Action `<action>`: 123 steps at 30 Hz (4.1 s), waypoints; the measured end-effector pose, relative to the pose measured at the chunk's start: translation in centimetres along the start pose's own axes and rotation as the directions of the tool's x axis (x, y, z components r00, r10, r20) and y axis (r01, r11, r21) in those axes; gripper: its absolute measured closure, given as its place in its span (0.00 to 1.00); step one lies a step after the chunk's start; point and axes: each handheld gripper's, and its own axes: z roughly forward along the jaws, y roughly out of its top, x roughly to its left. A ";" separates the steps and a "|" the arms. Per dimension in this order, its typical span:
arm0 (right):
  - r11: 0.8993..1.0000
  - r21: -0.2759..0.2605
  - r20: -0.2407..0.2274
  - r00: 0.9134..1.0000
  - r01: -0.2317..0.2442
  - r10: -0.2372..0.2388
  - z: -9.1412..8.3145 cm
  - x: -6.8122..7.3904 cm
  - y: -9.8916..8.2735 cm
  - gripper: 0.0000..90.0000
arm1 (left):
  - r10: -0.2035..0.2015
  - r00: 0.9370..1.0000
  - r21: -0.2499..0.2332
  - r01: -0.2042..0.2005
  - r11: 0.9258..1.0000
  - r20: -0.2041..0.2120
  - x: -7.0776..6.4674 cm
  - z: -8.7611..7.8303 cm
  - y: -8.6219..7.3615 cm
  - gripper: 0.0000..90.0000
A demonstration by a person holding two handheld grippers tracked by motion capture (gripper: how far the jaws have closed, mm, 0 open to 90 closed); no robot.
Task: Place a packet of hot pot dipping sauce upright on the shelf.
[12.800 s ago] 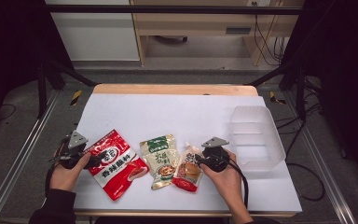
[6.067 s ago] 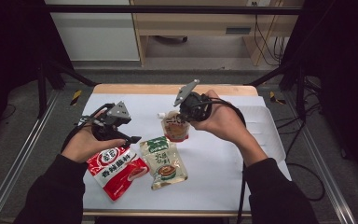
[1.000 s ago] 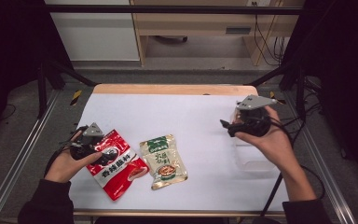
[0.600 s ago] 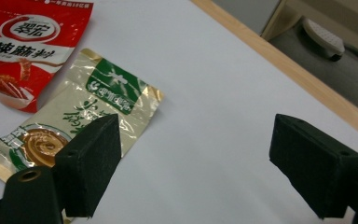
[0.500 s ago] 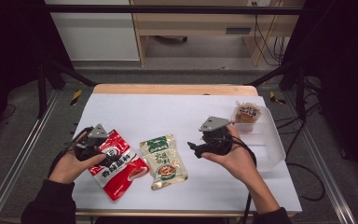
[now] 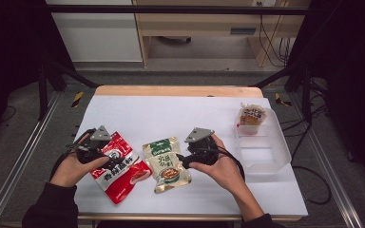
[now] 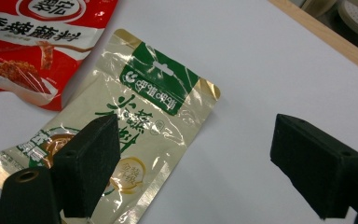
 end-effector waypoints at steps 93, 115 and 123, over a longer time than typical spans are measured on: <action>0.999 0.044 0.001 1.000 0.030 -0.030 0.5 1.3 -1.9 0.21 | 0.062 0.976 -0.024 -0.058 0.998 0.210 -2.5 6.1 7.3 1.00; 0.982 0.107 -0.009 0.987 0.158 -0.158 -3.5 -1.7 2.4 0.17 | 0.237 0.947 -0.086 -0.224 0.971 0.218 -5.6 1.7 11.8 1.00; 0.965 0.149 -0.090 0.975 0.214 -0.203 -2.5 -2.6 3.8 0.37 | 0.273 0.936 -0.103 -0.256 0.961 0.222 -6.5 1.3 12.6 1.00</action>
